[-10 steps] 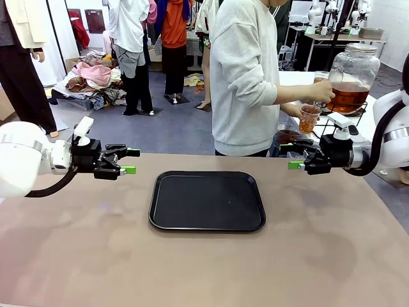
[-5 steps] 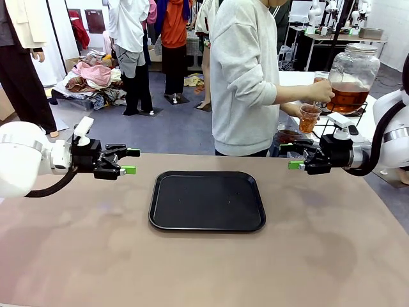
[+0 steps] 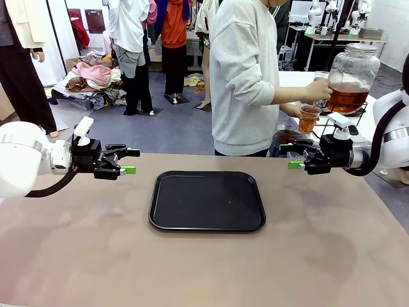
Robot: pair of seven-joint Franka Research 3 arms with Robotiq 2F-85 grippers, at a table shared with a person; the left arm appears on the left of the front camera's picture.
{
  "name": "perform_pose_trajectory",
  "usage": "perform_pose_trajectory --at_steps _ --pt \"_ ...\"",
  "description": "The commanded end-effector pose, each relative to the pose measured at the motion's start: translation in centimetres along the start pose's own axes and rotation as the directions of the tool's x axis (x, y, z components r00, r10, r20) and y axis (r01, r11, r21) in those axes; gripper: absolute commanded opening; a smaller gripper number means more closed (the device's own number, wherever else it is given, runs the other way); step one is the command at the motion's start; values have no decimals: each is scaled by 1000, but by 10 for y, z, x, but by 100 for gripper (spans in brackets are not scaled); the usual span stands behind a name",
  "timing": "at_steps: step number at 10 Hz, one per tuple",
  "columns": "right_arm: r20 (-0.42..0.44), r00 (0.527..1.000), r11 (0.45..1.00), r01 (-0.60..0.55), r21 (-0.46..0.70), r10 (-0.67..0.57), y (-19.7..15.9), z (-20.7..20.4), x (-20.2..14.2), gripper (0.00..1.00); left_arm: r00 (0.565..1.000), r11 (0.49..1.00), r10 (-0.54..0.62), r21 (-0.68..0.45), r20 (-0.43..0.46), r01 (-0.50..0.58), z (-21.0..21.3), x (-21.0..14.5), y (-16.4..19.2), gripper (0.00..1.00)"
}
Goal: Pour the drink into the iced cup.
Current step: Open the gripper to release the iced cup you were holding.
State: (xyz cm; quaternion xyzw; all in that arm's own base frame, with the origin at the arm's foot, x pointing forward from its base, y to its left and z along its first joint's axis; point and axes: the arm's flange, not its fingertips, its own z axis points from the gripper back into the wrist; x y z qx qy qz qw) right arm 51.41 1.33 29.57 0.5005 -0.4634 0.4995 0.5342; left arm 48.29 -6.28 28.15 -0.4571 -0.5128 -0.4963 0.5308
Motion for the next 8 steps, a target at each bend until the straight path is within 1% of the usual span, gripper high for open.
perform_pose_trajectory --at_steps 1,8 --pt "-1 1000 1000 -1 1 1 -1 0 3 100 1000 1000 6 -1 0 -6 -1 2 1 100" --pt "-1 1000 1000 -1 1 1 -1 0 3 100 1000 1000 6 -1 0 -6 -1 2 1 100"
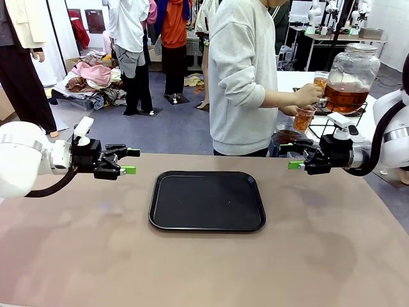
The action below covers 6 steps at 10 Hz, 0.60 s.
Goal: Pour the drink into the iced cup.
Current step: Open the gripper to release the iced cup you were holding.
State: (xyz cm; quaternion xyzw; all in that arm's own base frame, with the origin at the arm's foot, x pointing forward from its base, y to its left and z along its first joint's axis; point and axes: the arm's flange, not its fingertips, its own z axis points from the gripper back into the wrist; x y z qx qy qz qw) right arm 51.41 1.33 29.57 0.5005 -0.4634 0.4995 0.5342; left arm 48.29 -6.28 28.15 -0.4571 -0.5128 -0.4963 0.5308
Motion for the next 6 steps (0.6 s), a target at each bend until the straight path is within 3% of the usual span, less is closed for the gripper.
perform_pose_trajectory --at_steps 1,6 --pt "-1 1000 1000 -1 1 1 -1 0 3 100 1000 1000 6 -1 0 -6 -1 2 1 100" --pt "-1 1000 1000 -1 1 1 -1 0 3 100 1000 1000 6 -1 0 -6 -1 2 1 100"
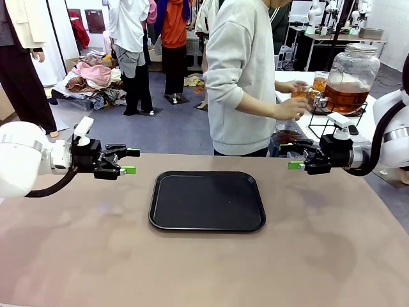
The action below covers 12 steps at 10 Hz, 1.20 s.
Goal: Pour the drink into the iced cup.
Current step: Open the gripper to release the iced cup you were holding.
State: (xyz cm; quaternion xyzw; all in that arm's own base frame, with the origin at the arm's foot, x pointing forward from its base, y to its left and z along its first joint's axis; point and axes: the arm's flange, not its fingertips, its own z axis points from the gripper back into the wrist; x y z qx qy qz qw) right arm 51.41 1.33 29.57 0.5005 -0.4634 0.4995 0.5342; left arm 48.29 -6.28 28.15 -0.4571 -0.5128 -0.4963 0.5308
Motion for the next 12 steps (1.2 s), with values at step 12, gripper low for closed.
perform_pose_trajectory --at_steps 12 --pt "-1 1000 1000 -1 1 1 -1 0 3 100 1000 1000 6 -1 0 -6 -1 2 1 100"
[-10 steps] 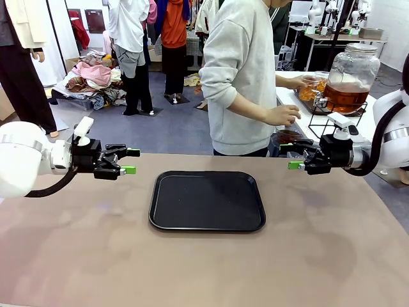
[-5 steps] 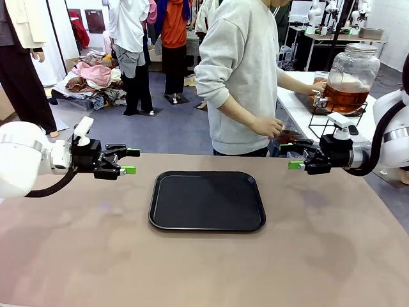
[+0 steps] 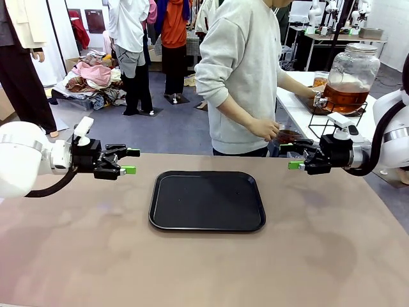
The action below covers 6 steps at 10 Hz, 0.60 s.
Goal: Pour the drink into the iced cup.
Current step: Open the gripper to release the iced cup you were holding.
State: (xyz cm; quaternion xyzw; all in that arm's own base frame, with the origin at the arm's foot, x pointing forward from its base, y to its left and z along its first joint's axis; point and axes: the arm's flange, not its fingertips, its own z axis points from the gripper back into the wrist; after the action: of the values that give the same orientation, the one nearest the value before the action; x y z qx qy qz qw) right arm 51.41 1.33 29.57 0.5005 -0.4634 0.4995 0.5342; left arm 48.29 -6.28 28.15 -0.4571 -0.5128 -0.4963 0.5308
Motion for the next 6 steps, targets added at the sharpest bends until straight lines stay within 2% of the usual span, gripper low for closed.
perform_pose_trajectory --at_steps 1,6 --pt "-1 1000 1000 -1 1 1 -1 0 3 100 1000 1000 6 -1 0 -6 -1 2 1 100" --pt "-1 1000 1000 -1 1 1 -1 0 3 100 1000 1000 6 -1 0 -6 -1 2 1 100"
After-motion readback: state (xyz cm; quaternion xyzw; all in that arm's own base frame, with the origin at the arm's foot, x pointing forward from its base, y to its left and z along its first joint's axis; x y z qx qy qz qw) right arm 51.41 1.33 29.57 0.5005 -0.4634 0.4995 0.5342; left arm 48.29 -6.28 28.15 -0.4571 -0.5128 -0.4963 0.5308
